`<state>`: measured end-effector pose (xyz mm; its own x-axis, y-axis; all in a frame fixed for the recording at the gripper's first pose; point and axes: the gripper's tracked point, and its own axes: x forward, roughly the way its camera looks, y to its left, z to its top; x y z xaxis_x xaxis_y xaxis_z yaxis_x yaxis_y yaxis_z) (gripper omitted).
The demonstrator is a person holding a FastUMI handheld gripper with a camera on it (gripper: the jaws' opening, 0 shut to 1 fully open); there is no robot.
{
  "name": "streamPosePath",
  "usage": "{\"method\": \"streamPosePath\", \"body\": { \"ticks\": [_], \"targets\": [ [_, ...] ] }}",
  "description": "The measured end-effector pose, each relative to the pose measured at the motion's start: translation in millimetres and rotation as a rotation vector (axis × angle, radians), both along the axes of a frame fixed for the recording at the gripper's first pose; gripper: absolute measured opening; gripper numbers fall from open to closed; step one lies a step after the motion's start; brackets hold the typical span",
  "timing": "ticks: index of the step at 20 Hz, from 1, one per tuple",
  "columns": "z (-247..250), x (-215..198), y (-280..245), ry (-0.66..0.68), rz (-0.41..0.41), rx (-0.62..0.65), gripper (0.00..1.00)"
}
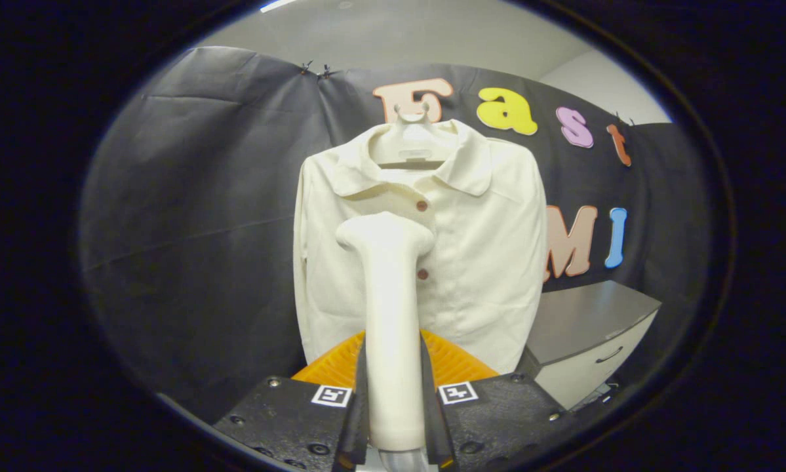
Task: Iron the clothes twice with a garment steamer, once on the left side and once on the right side.
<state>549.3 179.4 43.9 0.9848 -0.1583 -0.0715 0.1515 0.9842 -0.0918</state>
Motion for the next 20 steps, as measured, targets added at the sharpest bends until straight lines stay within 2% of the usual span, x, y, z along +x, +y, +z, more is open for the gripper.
{"method": "streamPosePath", "body": {
  "ticks": [3,10,16,20],
  "targets": [
    [-28,28,5,0.041,-0.016,-0.001,0.34],
    [-120,84,6,0.218,0.006,0.126,0.34],
    [-189,95,7,0.338,0.023,0.172,0.34],
    [-216,90,10,0.405,0.03,0.185,0.35]
  ]
}}
